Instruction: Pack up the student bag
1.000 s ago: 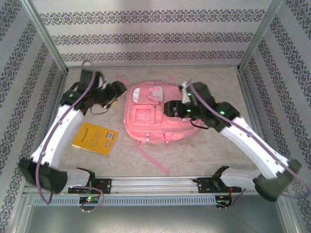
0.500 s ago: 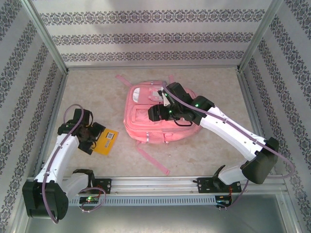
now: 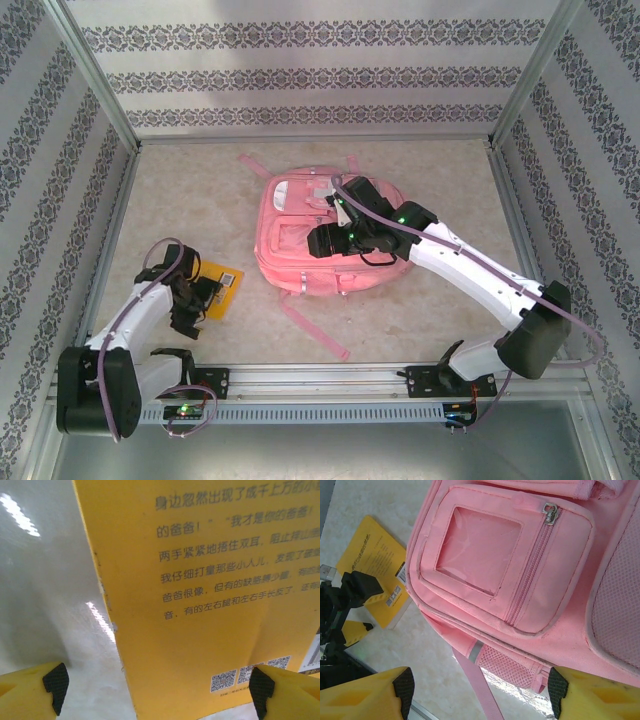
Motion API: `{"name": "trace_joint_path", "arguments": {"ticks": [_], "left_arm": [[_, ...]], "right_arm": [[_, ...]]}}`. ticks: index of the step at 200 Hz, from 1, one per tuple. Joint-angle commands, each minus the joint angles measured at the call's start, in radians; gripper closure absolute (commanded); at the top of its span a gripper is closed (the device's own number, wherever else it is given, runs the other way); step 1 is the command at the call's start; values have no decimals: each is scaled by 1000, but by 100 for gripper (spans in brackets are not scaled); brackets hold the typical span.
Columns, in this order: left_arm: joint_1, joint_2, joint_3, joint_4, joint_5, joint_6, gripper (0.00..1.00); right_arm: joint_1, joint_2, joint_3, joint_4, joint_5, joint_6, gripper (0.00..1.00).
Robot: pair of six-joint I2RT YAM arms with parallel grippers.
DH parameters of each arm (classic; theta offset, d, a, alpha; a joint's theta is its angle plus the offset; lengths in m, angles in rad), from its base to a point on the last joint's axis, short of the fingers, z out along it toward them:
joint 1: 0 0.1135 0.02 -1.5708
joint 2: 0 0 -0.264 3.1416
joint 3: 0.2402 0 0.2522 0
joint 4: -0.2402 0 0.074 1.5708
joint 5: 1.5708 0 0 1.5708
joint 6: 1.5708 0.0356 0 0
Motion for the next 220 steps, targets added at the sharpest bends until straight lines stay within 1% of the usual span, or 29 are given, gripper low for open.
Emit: {"name": "trace_joint_path", "arguments": {"ticks": [1,34,61,83,110,117,128,142,156,176,189,206,220], "left_arm": [[0,12,0,23,24,-11,9],[-32,44,2,-34,24,7,13],[-87,70,-59,-11,74,-24,16],[-177,66,-86,6,76,-64,19],[-331,78,-56,26,76,-104,22],[-359,83,-35,14,73,-104,23],[-388,71,21,-65,37,-91,23],[-389,0,98,-186,-44,-63,21],[-369,-107,151,-274,-121,-52,21],[-285,-246,162,-375,-146,-87,25],[-231,-320,160,-446,-169,-119,27],[-198,-388,166,-512,-218,-169,27],[-193,-405,184,-546,-253,-201,26]], "right_arm": [[-10,17,21,-23,-6,-5,29],[-11,38,32,-15,3,1,31],[-9,58,48,-3,-5,8,32],[-4,92,80,9,-46,2,32],[26,180,161,16,-134,-3,33],[42,215,193,10,-148,-7,33],[63,265,251,1,-172,-12,33],[89,342,327,-7,-197,-15,35],[111,416,405,-24,-208,-17,38],[136,521,522,-51,-240,-11,44],[151,596,597,-60,-271,1,45],[169,700,699,-90,-287,13,47],[183,785,792,-128,-279,4,47]]}}
